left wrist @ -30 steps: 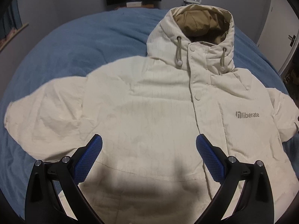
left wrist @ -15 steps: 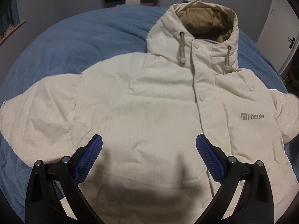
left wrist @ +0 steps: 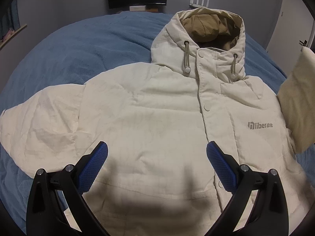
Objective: Fold large clothes
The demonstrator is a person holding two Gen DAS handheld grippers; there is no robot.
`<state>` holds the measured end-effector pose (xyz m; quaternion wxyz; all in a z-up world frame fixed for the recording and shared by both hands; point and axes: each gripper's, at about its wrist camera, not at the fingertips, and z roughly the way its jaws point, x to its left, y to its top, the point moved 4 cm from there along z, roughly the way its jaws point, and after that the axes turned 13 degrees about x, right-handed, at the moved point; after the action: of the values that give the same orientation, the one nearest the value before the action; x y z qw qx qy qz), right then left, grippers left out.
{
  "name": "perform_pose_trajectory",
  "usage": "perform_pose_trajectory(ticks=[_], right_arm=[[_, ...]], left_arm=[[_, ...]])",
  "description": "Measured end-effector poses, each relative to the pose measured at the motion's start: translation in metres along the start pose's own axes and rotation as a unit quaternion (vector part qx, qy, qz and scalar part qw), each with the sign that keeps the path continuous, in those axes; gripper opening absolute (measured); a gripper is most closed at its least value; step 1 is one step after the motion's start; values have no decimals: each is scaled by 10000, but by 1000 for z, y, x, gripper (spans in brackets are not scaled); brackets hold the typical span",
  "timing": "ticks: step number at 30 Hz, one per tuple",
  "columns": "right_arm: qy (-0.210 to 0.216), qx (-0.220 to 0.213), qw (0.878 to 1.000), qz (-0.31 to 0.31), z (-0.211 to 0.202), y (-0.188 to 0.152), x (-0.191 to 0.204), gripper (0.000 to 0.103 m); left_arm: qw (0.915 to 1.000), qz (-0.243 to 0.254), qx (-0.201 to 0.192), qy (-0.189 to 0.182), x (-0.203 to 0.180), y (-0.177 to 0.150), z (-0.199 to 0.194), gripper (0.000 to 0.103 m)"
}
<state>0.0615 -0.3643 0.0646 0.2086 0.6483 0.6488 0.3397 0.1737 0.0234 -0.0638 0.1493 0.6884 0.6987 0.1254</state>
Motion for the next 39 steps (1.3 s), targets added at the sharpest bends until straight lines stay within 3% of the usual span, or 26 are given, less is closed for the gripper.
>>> perform_pose_trajectory(ticks=[5, 10, 15, 18, 22, 24, 27, 31, 33, 36, 39], right_arm=[[592, 543, 9955, -507, 22, -35, 60, 19], [995, 1075, 9860, -802, 44, -72, 89, 19], [1274, 1679, 9743, -792, 88, -81, 100, 21], [1391, 2020, 9677, -585, 104, -84, 95, 59], [1400, 2487, 9582, -179, 114, -91, 87, 75], [1350, 2611, 9558, -99, 105, -91, 77, 76], [1040, 2336, 9668, -12, 86, -82, 52, 82], [427, 1849, 9817, 169, 63, -62, 11, 84], [-144, 1569, 9871, 274, 56, -53, -8, 84], [-992, 1052, 9888, 373, 48, -42, -34, 92], [-1737, 746, 9802, 586, 50, -41, -65, 95]], left_arm=[[9997, -185, 70, -131, 7, -2, 4, 97], [9985, -318, 93, -432, 9, -3, 5, 97], [9979, -107, -55, -635, -2, -6, -2, 97], [9975, 18, -199, -672, -11, -9, -11, 97], [9968, 338, -447, -575, -27, -13, -26, 97], [9954, 555, -532, -573, -42, -16, -35, 96], [9907, 1016, -541, -725, -74, -19, -45, 96], [9808, 1777, -606, -535, -128, -21, -50, 96], [9756, 2044, -566, -564, -153, -22, -49, 96], [9682, 2375, -456, -634, -190, -17, -41, 96], [9637, 2557, -252, -729, -220, -7, -22, 92]])
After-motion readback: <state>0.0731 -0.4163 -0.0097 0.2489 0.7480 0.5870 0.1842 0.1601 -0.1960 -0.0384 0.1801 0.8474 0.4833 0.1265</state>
